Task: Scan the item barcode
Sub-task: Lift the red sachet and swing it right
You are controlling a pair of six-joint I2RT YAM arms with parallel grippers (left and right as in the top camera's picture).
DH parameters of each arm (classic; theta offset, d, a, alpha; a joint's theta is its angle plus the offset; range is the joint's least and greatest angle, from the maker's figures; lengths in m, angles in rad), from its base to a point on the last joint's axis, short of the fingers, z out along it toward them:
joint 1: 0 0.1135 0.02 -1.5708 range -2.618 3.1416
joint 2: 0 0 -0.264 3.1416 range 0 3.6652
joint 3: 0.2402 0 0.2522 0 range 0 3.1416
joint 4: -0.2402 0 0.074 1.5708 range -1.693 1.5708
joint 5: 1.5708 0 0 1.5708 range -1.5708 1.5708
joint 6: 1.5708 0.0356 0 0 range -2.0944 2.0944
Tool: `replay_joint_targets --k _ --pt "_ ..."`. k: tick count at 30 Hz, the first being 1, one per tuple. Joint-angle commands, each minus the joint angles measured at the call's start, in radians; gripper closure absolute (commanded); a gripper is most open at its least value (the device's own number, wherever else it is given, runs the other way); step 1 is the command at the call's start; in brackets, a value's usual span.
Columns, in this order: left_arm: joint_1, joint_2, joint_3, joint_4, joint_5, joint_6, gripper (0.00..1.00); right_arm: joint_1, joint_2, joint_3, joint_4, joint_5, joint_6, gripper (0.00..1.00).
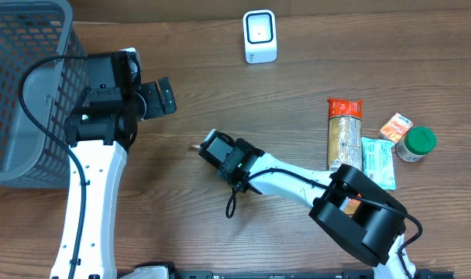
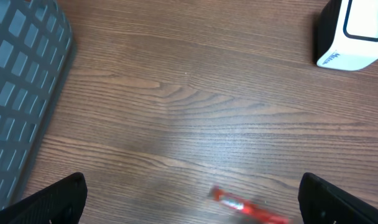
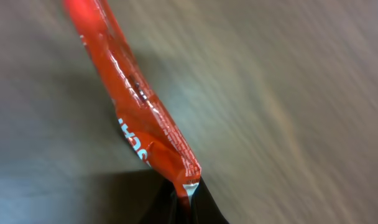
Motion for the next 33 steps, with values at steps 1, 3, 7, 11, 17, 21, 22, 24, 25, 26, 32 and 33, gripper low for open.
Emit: replay_joint_targets --k 1,3,7,11,17,21,22,24,25,26,32,33 --pt "0.000 0.008 0.005 0.001 -0.012 0.013 0.00 0.028 -0.096 -0.012 -0.017 0.393 0.165 0.96" --pt "0.000 0.008 0.005 0.001 -0.013 0.013 0.00 0.052 -0.143 -0.012 -0.026 0.530 0.198 0.96" --pt "0.000 0.008 0.005 0.001 -0.012 0.013 0.00 0.097 -0.207 -0.012 -0.032 0.727 0.202 0.96" --pt "0.000 0.008 0.005 0.001 -0.013 0.013 0.00 0.145 -0.245 -0.012 -0.025 0.947 0.207 0.96" --pt "0.000 0.008 0.005 0.001 -0.012 0.013 0.00 0.187 -0.281 -0.011 -0.053 1.159 0.249 0.96" --pt "0.000 0.008 0.005 0.001 -0.013 0.013 0.00 0.204 -0.333 -0.011 -0.098 1.159 0.250 0.96" --pt "0.000 0.008 0.005 0.001 -0.013 0.013 0.00 0.214 -0.362 -0.011 -0.113 1.159 0.250 0.96" --pt "0.000 0.008 0.005 0.001 -0.012 0.013 0.00 0.233 -0.418 -0.011 -0.131 1.159 0.250 0.96" --pt "0.000 0.008 0.005 0.001 -0.013 0.013 0.00 0.249 -0.462 -0.011 -0.137 1.159 0.249 0.96" --pt "0.000 0.008 0.005 0.001 -0.013 0.013 0.00 0.260 -0.485 -0.011 -0.139 1.159 0.249 0.96" --pt "0.000 0.008 0.005 0.001 -0.012 0.013 0.00 0.377 -0.669 -0.011 -0.141 1.159 0.115 0.96" --pt "0.000 0.008 0.005 0.001 -0.012 0.013 0.00 0.399 -0.692 -0.011 -0.141 1.159 0.092 0.96"
